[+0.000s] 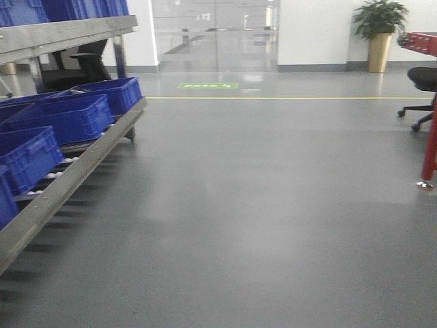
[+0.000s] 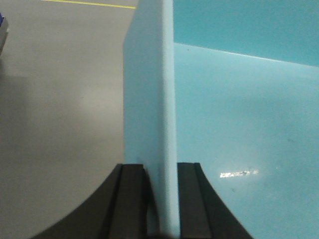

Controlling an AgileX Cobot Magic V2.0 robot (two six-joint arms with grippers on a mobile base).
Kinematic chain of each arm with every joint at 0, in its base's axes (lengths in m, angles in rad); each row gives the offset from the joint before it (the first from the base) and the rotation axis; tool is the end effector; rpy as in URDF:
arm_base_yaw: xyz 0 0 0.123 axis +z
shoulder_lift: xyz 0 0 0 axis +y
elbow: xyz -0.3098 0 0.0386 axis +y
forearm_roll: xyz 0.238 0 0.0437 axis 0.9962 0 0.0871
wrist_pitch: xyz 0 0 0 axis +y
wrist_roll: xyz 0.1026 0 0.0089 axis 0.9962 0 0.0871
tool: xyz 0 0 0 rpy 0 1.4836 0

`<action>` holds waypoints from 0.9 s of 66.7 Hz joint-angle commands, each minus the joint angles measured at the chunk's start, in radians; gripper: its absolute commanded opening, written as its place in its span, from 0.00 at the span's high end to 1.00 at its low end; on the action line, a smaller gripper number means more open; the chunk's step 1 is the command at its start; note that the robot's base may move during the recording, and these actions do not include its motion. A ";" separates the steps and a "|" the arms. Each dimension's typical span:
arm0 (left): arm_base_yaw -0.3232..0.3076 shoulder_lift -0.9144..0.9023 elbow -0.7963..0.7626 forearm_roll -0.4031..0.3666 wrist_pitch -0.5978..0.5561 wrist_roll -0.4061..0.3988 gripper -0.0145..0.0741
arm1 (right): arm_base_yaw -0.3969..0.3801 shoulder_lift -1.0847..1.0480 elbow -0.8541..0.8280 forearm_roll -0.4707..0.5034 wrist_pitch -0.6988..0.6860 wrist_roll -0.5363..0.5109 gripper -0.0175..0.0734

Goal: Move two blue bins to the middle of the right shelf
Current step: 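Hold the bin in both grippers while the base drives away, then hold the bin while the base turns to face another shelf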

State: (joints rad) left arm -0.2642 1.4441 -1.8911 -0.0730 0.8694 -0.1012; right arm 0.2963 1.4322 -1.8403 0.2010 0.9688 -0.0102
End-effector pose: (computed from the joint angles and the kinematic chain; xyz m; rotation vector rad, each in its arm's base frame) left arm 0.2804 -0.0818 0.5437 0.1490 1.9122 -0.3318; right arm 0.2699 0.1001 0.5242 -0.3007 2.0316 0.4188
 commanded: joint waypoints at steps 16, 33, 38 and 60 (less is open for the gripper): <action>0.002 -0.014 -0.012 -0.008 -0.080 -0.015 0.96 | -0.003 -0.016 -0.010 -0.003 -0.016 -0.035 0.98; 0.002 -0.014 -0.012 -0.004 -0.080 -0.015 0.96 | -0.003 -0.016 -0.010 -0.003 -0.016 -0.035 0.98; 0.002 -0.014 -0.012 -0.004 -0.080 -0.015 0.96 | -0.003 -0.016 -0.010 -0.003 -0.016 -0.035 0.98; 0.002 -0.014 -0.012 -0.002 -0.080 -0.015 0.96 | -0.003 -0.016 -0.010 -0.003 -0.016 -0.035 0.98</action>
State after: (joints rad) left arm -0.2642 1.4441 -1.8911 -0.0692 0.8673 -0.1012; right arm 0.2963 1.4322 -1.8403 0.2010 0.9688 -0.0102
